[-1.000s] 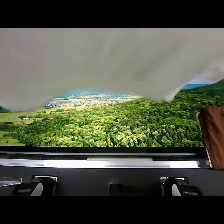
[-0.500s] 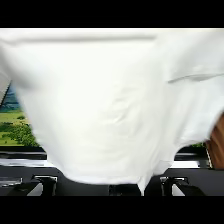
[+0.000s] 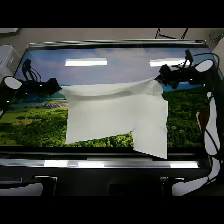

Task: Fold the clothes and pants, and hang the long-sleeved shirts on hangers.

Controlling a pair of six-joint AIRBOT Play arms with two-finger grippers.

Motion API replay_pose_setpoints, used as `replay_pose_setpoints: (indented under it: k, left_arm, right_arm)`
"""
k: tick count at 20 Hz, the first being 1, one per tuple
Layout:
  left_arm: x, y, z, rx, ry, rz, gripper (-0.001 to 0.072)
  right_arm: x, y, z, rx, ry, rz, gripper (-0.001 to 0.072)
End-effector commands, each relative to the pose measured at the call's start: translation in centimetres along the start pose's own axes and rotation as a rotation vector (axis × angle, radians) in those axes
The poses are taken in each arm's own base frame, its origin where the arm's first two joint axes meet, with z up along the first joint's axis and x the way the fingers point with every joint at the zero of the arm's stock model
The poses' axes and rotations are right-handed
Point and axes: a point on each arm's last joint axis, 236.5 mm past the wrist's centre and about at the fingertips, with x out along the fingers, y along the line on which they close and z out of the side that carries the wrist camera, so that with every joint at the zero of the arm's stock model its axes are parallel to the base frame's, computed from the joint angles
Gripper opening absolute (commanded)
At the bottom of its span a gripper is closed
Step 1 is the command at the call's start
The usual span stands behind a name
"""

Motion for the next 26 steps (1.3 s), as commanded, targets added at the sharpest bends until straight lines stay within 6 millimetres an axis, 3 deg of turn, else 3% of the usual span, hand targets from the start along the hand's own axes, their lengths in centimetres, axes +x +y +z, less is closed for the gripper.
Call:
replay_pose_setpoints:
  k: [1,2,3,5,6,8,10,11,12,13,15,17,19,25,26]
  left_arm:
    - [4.1,1.0,-3.1,-0.095,0.118,-0.028,0.0033]
    - [4.0,1.0,-3.2,-0.094,0.122,-0.029,0.0069]
    - [3.3,1.0,-3.1,-0.094,0.135,-0.032,0.0138]
    - [0.7,2.0,-3.6,-0.099,0.221,-0.032,0.0648]
    - [-1.3,3.4,-4.7,-0.100,0.312,-0.013,0.0710]
    - [-5.4,7.1,-8.4,-0.134,0.509,0.058,0.0709]
    - [-8.2,10.1,-12.4,-0.176,0.635,0.138,0.0707]
    - [-8.5,10.9,-14.5,-0.183,0.654,0.148,0.0693]
    - [-8.3,11.2,-16.7,-0.193,0.661,0.150,0.0566]
    - [-7.7,11.6,-19.3,-0.205,0.666,0.145,0.0515]
    - [-6.5,11.1,-24.1,-0.246,0.689,0.080,0.0516]
    - [-5.7,10.2,-27.2,-0.277,0.718,0.005,0.0515]
    - [-5.1,9.6,-28.1,-0.310,0.706,-0.036,0.0444]
    - [-2.9,9.4,-27.8,-0.352,0.633,-0.040,0.0440]
    - [-2.4,9.3,-27.6,-0.350,0.617,-0.040,0.0409]
  right_arm:
    - [5.5,-1.4,-4.4,0.112,0.190,0.021,0.0045]
    - [5.5,-1.3,-4.1,0.102,0.179,0.021,0.0057]
    - [4.7,-1.3,-3.4,0.084,0.164,0.024,0.0159]
    - [0.8,-2.2,-1.7,0.051,0.138,0.010,0.0480]
    - [-2.1,-4.0,-1.1,0.002,0.137,-0.030,0.0569]
    - [-8.1,-10.1,-1.9,0.012,0.184,-0.207,0.0575]
    - [-13.5,-16.8,-5.2,0.096,0.309,-0.406,0.0565]
    - [-14.8,-18.7,-7.1,0.141,0.356,-0.452,0.0564]
    - [-15.3,-19.8,-8.8,0.185,0.378,-0.458,0.0564]
    - [-15.2,-20.3,-10.0,0.206,0.380,-0.452,0.0564]
    - [-14.5,-21.0,-12.3,0.206,0.406,-0.445,0.0564]
    - [-13.8,-21.0,-13.8,0.217,0.444,-0.422,0.0563]
    - [-13.5,-20.8,-13.9,0.221,0.442,-0.406,0.0555]
    - [-13.2,-20.5,-13.4,0.218,0.421,-0.387,0.0555]
    - [-13.2,-20.5,-13.4,0.217,0.421,-0.386,0.0555]
